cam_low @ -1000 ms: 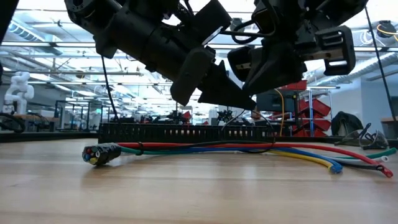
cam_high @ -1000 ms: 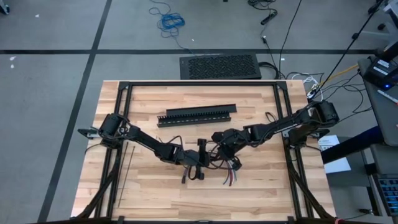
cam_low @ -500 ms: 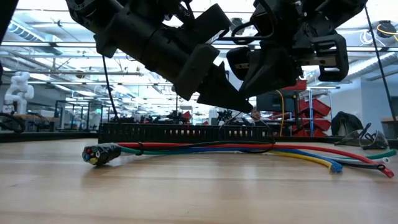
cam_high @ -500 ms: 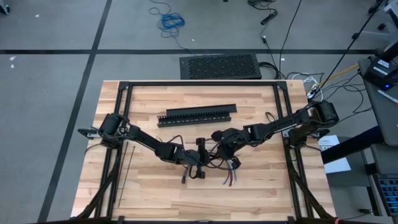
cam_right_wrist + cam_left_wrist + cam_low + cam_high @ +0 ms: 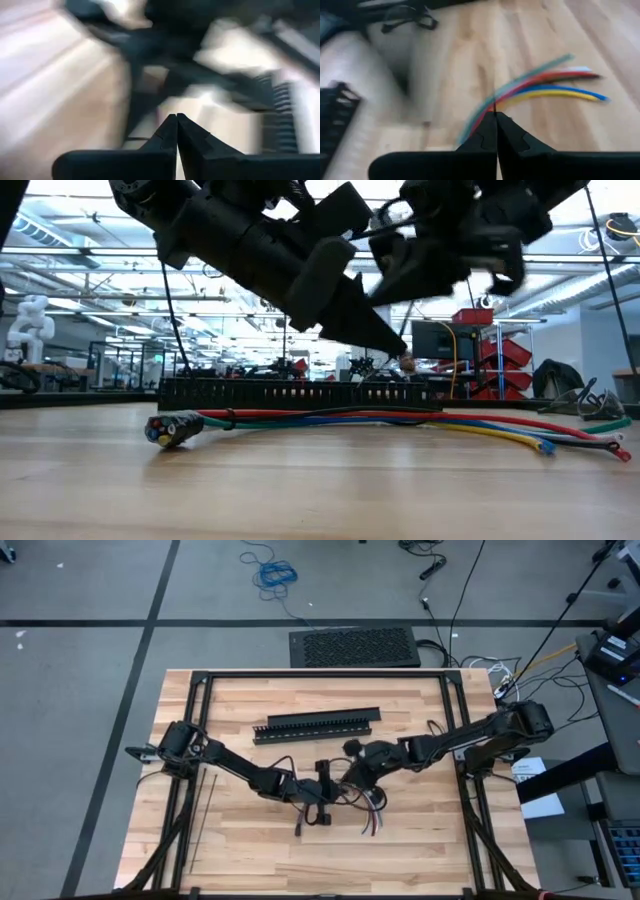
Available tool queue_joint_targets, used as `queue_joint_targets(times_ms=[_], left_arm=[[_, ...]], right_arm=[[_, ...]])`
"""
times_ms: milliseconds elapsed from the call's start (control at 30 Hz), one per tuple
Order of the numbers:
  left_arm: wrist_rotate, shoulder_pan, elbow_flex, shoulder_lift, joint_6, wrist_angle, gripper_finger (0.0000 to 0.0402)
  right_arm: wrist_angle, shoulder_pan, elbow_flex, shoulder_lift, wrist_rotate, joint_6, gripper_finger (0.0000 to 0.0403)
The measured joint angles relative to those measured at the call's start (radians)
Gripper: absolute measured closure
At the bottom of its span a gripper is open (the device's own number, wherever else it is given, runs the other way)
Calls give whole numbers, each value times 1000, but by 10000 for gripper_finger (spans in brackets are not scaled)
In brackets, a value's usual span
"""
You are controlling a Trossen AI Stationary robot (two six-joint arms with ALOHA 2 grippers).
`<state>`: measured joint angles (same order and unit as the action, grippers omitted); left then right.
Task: Ziptie cables
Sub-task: Wrap the cable wire using a zip tie
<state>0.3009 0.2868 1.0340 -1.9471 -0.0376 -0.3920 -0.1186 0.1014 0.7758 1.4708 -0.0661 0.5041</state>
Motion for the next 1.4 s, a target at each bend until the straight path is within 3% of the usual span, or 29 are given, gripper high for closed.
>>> queue_joint_targets(times_ms=[233,400,533,700,833,1133,1400], left_arm=[[0,-2,-2,-2,5,4,400],[28,-4,-2,-2,6,5,400],[59,-4,-3,-2,6,-6,400],[68,-7,2,-2,2,-20,401],[69,-8,12,-2,-3,-20,401],[75,-14,12,-2,3,-26,401],[75,-17,12,-3,3,-48,401]], right_arm=[[43,0,1,-61,6,-8,402],[205,-2,1,-91,-5,-77,397],[253,7,-26,-83,-85,-157,358],[99,19,-69,-75,-112,-209,289],[41,15,-77,-58,-99,-213,268],[15,15,-77,-14,-91,-203,286],[-9,14,-77,-12,-89,-203,364]])
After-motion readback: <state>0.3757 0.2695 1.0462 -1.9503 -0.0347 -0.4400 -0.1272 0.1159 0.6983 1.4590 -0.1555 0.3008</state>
